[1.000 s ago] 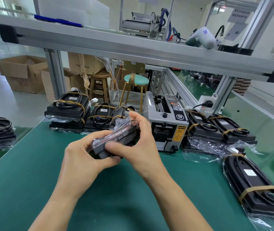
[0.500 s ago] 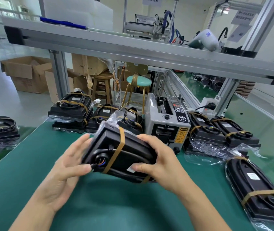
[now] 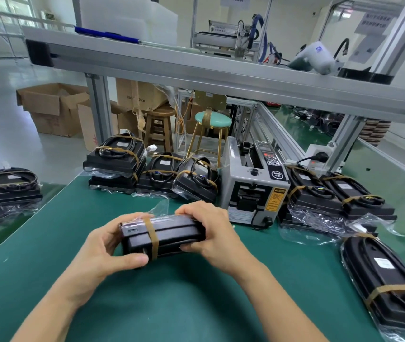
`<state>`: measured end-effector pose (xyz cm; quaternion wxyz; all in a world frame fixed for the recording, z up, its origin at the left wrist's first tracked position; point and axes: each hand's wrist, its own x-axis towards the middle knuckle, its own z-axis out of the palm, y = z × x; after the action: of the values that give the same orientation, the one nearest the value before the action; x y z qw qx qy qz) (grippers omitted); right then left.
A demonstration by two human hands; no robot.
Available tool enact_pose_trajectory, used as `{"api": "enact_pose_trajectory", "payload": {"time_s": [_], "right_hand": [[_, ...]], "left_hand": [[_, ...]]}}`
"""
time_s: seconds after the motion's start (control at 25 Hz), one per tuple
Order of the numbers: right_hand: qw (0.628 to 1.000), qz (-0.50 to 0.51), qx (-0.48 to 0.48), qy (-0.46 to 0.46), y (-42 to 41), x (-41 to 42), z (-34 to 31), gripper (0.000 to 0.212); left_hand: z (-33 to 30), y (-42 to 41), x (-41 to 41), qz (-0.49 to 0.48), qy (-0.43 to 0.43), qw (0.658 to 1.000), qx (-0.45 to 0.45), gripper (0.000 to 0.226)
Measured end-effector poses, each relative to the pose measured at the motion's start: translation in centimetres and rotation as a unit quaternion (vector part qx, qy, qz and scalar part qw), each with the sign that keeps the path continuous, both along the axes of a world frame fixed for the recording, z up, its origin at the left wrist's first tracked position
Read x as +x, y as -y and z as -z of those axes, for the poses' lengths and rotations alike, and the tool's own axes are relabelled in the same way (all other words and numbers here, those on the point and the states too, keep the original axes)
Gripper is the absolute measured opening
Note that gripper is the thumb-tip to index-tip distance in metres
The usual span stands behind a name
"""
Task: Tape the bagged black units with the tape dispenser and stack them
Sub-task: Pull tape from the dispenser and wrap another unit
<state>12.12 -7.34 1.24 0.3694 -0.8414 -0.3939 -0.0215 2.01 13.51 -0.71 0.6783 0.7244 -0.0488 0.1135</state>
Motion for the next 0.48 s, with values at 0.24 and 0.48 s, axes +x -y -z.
{"api": "enact_pose_trajectory", "payload": {"time_s": [0.24,0.48], "right_hand": [[0.989,0.126,0.058,0.044,2.1,0.5,2.3,0.063],[0.833,0.418,0.323,-0.166,6.3,3.5,0.9,0.028]], "left_hand": [[1.4,0.8,0.3,-0.079,0.000,0.997,0.005,0.062],[2.1,2.4,0.2,-0.129,0.019,0.991,-0.004,0.065]]}}
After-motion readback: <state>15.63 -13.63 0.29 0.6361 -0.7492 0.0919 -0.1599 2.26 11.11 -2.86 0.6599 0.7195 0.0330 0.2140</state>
